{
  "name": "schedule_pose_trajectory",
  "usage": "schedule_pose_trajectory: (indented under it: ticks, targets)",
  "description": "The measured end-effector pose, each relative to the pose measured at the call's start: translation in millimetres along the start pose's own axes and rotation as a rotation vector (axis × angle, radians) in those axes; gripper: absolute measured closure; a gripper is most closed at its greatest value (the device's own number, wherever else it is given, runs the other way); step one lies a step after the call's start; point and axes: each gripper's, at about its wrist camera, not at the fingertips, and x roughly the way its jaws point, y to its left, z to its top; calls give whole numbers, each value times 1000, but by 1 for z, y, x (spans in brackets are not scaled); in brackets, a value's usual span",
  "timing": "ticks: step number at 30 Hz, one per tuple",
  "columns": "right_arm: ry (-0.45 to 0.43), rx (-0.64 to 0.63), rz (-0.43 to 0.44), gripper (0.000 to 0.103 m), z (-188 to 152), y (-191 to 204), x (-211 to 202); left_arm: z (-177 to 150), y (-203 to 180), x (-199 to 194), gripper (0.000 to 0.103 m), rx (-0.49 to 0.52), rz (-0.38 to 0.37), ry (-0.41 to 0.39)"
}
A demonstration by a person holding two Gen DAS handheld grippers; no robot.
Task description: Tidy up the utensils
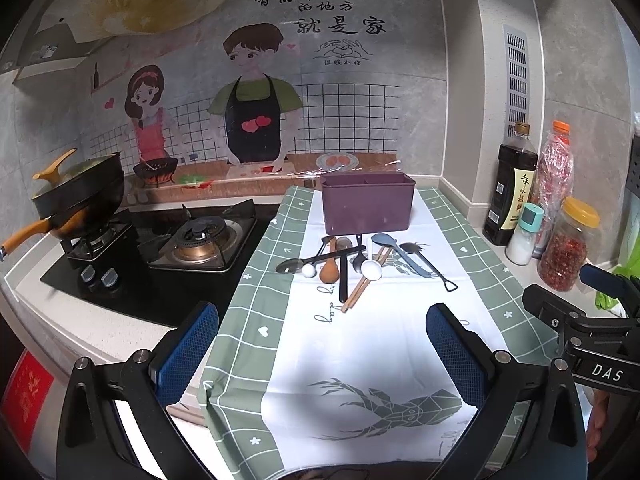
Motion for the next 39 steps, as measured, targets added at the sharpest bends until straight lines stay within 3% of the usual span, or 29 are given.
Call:
schedule_pose_trajectory:
  ticks: [39]
  targets:
    - [-17,20,-5,0,-5,-9,-7,6,4,-2,0,-1,-13,14]
